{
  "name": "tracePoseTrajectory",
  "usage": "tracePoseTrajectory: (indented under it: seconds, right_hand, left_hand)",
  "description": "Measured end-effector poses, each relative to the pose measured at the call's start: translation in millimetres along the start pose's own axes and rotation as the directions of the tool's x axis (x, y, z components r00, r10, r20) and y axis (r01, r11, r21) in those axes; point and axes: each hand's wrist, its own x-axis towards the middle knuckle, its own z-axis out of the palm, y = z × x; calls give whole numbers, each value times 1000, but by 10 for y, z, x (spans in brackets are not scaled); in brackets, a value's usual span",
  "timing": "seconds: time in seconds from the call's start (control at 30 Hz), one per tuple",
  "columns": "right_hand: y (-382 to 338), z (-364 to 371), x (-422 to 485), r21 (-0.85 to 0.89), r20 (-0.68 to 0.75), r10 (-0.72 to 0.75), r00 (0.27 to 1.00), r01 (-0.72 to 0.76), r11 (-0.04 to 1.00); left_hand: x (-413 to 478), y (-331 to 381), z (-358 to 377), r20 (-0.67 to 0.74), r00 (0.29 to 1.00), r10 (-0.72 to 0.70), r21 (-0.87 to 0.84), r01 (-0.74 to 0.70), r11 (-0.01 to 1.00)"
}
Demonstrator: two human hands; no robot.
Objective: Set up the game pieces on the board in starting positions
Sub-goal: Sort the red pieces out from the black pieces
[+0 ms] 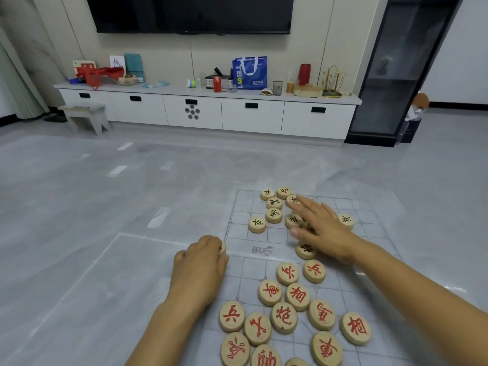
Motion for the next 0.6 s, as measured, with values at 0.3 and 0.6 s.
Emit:
tracePoseTrajectory:
  seconds: [0.3,0.6]
  right_hand:
    - [262,-55,105,-161,-34,125,992,-129,978]
    - [381,35,-373,-195,-51,87,995,-96,976]
  left_hand:
    - [-73,79,-18,1,1000,25,-64,-25,998]
    - [-205,54,-46,6,988,154,-115,-153,982]
